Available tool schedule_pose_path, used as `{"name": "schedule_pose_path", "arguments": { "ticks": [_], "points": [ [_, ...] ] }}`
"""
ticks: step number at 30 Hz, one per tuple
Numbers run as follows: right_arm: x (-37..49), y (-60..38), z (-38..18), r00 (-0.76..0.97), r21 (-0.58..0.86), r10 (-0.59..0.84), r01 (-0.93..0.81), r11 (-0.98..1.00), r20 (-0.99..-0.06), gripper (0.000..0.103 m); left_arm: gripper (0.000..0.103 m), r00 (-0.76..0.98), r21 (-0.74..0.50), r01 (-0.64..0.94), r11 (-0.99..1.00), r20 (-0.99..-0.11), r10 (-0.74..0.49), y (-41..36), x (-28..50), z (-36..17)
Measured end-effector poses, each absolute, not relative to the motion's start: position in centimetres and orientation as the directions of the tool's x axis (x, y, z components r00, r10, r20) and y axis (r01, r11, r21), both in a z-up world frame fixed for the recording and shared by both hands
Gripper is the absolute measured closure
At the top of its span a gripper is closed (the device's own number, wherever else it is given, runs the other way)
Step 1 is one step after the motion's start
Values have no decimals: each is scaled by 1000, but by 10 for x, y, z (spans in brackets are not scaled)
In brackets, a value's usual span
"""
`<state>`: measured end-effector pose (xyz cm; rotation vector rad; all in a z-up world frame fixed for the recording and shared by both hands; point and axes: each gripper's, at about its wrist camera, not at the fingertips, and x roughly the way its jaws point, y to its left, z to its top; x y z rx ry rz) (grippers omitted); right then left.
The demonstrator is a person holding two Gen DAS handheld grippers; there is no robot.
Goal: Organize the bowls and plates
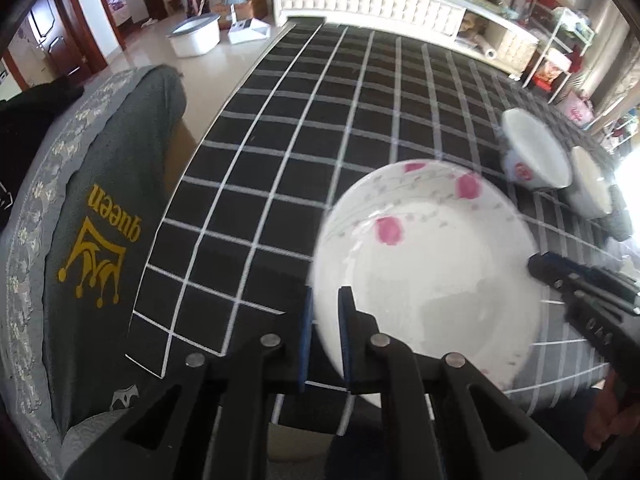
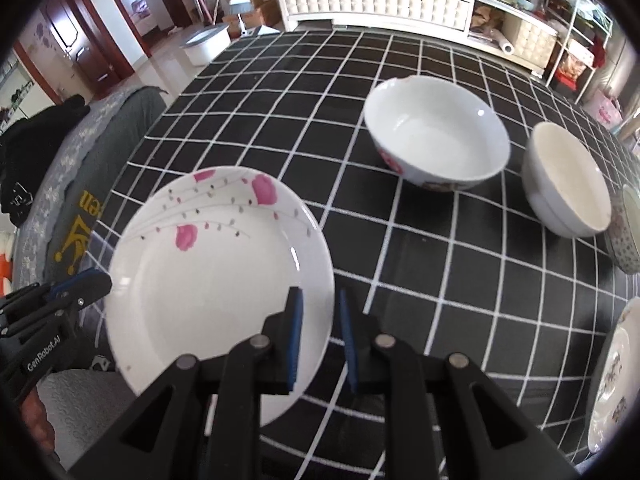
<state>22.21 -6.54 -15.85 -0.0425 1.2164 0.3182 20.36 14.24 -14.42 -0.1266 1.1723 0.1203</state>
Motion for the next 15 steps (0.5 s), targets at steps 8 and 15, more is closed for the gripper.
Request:
{"name": "schedule_pose_path", "arguments": {
  "ticks": [8,15],
  "points": [
    [197,-96,-108,409,142,229,-233,962,-883,53,81,481,-87,-29,996,-875,-62,83,191,-93],
    [169,-145,-59,516,113,196,-188,976,-834,35,66,551,-92,74,993,-826,-118,21,176,-52]
  ]
}}
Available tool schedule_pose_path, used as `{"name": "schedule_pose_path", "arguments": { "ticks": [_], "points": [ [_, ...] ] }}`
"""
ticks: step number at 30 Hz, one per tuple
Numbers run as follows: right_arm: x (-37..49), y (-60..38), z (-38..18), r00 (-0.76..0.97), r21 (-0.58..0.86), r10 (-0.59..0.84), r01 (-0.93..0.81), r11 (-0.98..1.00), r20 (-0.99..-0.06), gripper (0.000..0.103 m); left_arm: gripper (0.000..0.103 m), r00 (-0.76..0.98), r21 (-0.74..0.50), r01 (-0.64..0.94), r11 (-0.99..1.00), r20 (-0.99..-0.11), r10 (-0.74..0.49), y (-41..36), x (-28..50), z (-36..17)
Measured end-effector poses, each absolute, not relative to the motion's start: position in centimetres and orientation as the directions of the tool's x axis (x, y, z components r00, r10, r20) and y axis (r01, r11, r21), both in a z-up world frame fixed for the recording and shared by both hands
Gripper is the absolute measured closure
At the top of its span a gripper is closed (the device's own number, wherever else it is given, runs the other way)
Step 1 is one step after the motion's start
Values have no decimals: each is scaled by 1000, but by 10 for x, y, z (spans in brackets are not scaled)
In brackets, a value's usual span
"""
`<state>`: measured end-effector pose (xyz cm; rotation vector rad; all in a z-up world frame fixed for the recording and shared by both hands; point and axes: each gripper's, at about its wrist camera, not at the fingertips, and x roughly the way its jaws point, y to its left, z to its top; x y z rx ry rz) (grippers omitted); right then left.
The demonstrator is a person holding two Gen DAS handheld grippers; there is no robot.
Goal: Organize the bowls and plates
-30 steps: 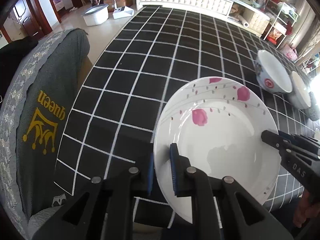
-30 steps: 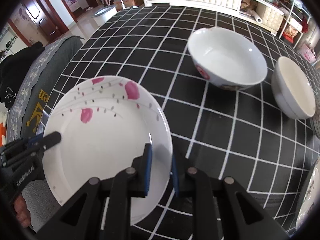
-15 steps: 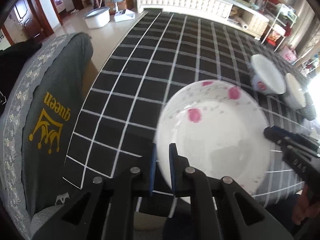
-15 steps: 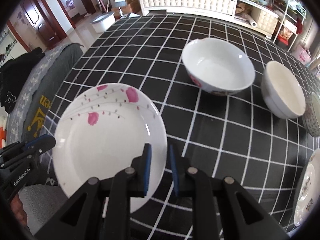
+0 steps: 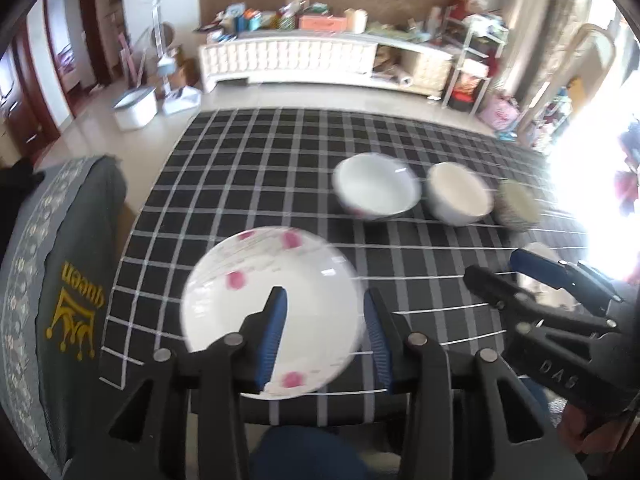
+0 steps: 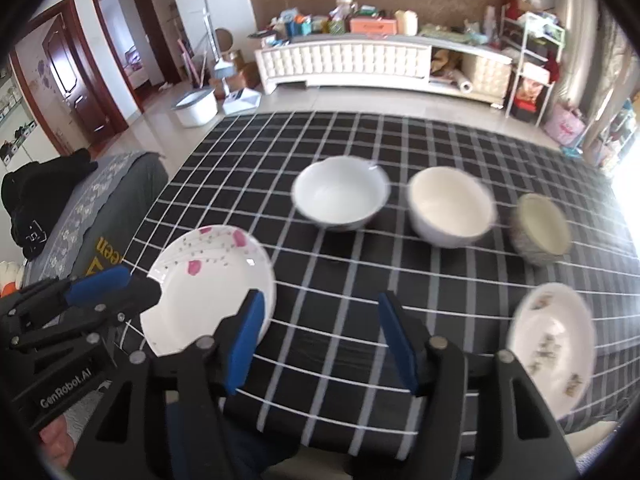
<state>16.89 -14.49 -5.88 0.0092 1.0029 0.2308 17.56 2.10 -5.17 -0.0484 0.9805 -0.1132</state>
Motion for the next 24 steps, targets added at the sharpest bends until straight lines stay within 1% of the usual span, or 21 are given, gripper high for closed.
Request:
{"name": "schedule_pose_path", "arguments": {
  "ticks": [1,3,8,14,24],
  "points": [
    [165,-154,-54,527,105,185,-177,979,-830,32,65,555,-93,92,991,-822,-128,8,174,-47],
    [161,-168,-48,542,99,169,-157,983,-823,29,63,557,-95,116,989,-818,-144,-10,174,-42],
    [148,-216,-39,569,89,122,-86,992,-813,29,63,543,-99,206,973,-816,-198,-64,174,-36],
    [139,-271,-43,573,85,69,0,996,-817,29,63,504,-118,274,955,-828,-247,-118,183,-47],
    [134,-350,-69,541,91,2,138,986,-841,29,63,424,-107,346,932,-868,-258,-185,199,-79]
  ]
}}
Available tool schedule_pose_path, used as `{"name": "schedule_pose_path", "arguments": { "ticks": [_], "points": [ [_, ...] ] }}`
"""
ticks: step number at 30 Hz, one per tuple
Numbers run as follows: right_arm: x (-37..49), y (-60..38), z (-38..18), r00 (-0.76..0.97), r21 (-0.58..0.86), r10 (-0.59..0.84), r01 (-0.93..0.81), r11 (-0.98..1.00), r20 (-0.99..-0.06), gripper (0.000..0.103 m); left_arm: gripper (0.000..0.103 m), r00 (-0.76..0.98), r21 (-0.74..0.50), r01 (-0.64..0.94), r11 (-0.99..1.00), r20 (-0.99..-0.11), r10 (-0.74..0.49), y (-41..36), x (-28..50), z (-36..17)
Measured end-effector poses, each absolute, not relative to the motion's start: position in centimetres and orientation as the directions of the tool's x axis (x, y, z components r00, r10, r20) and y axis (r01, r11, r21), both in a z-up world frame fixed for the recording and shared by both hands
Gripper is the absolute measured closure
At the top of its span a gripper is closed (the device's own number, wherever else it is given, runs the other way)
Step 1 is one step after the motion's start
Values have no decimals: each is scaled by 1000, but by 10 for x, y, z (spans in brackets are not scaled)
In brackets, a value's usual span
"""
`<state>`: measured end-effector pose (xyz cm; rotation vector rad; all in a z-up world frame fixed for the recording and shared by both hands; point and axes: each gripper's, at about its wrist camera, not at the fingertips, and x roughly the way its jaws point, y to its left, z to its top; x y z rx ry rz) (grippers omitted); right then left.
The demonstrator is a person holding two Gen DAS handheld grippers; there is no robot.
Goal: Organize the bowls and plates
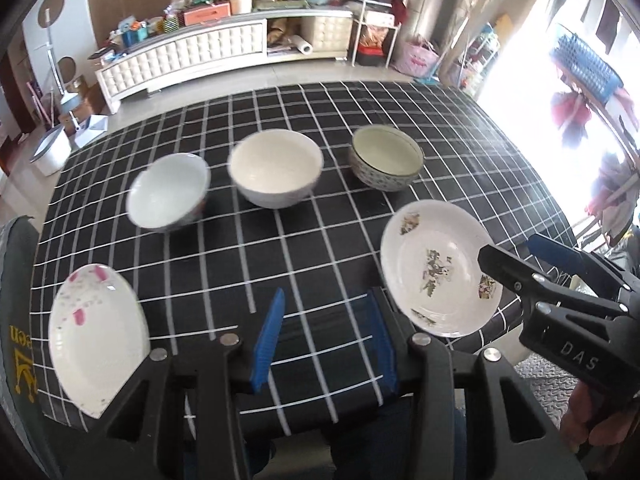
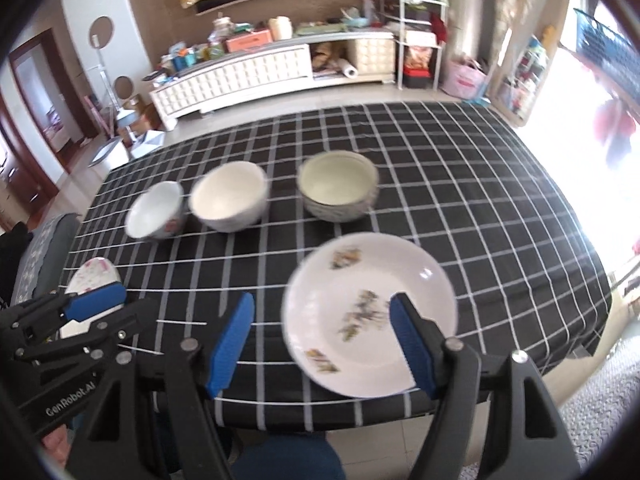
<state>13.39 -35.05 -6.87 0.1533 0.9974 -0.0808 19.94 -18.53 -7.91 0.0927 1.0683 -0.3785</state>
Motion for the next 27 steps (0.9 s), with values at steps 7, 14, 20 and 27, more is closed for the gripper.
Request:
{"name": "schedule_pose_path", "arguments": {
  "ticks": [7,14,20,27],
  "points": [
    [141,-393,-98,489,96,-19,209,973,-872,29,63,342,-107,379,919,-907,-247,-225,220,-120],
    [148,-427,-130,425,49,-63,247,968,-903,29,63,275,-118,398,910,-931,-241,-252,238,-162],
    [156,-453,-159,364,49,-62,289,956,-929,29,63,226,-122,415,901,-946,-232,-270,251,-193],
    [157,-465,-177,361,97,-16,294,951,-933,29,63,201,-156,430,889,-944,-263,-284,256,-209]
  ]
}}
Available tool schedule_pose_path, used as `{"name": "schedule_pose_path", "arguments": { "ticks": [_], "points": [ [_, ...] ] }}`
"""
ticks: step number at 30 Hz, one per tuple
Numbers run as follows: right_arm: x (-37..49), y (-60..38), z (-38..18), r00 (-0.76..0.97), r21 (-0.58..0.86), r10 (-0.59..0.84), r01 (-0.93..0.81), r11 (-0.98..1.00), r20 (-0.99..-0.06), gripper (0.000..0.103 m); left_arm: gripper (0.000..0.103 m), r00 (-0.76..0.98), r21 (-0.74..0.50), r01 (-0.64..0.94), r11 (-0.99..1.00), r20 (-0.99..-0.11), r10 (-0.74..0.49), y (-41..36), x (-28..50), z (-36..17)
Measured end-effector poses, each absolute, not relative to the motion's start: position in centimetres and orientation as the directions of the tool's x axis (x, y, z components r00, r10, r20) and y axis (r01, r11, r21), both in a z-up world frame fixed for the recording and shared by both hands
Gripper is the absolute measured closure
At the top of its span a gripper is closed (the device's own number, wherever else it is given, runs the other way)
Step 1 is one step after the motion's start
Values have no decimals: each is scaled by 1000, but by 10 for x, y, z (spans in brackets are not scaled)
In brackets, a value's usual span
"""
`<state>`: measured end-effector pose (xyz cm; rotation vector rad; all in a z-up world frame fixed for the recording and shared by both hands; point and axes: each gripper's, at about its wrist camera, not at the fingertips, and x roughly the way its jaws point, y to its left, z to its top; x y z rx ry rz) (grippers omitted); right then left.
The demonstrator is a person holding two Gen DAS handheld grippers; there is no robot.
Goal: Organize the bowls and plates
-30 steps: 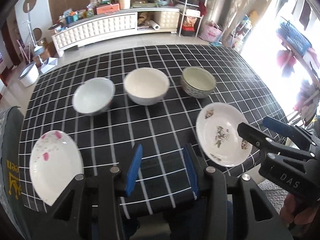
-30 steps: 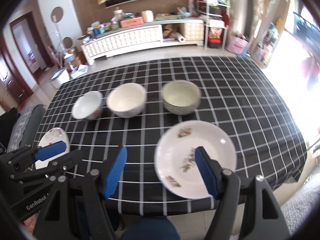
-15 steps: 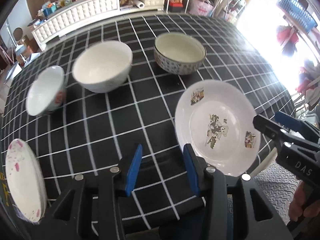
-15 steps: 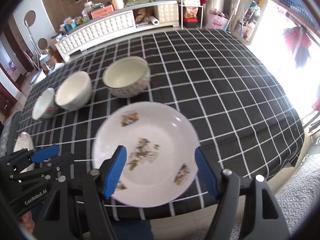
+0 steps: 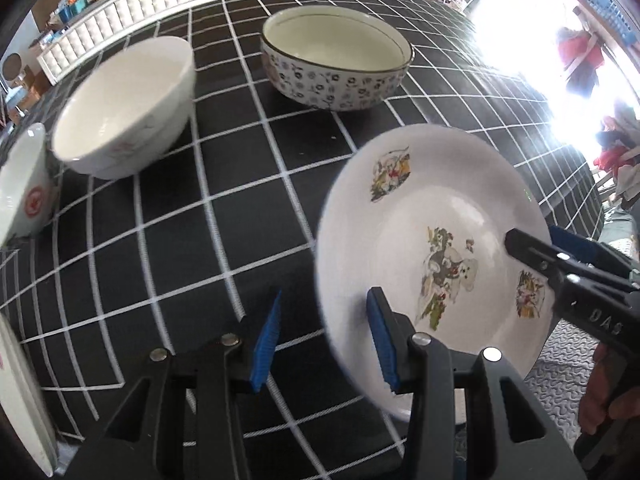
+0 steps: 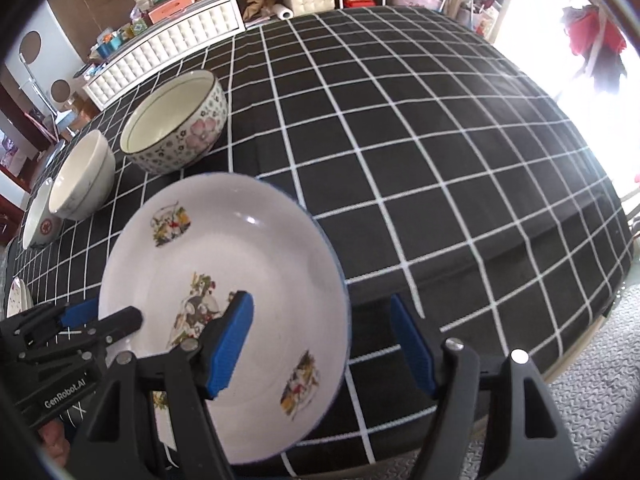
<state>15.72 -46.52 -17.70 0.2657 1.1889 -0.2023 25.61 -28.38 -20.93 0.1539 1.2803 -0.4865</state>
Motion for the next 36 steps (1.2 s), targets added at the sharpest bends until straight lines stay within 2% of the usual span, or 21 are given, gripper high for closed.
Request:
{"name": "schedule_pose_path", "arguments": {
  "ticks": [3,5,6,7,16,21,26,36],
  "points": [
    [159,-465,-179,367,99,-14,287,953,-930,32,64,218,-142,441,886,-941,-259,-288,256,-209],
    [159,-464,-180,367,98,-11,278,956,-930,43,71,216,-150,451,880,-938,-270,-292,255,-208],
    [159,-464,-181,360,104,-2,275,956,-933,55,78,213,-154,454,877,-938,-275,-292,254,-208],
    [160,-464,-182,356,112,7,276,955,-934,62,78,212,-151,456,877,-938,-273,-294,253,-208],
    [153,-470,-180,352,132,19,300,945,-936,72,81,218,-149,453,879,-938,-271,-291,254,-204],
    [155,-448,-177,350,130,22,288,949,-936,73,81,237,-122,438,891,-940,-245,-265,248,-198],
    [159,-420,-169,367,146,50,239,960,-929,73,81,283,-91,403,911,-934,-219,-227,242,-181],
    [173,-332,-133,412,176,123,92,980,-903,74,82,356,-107,269,957,-912,-203,-130,227,-147]
  ]
}}
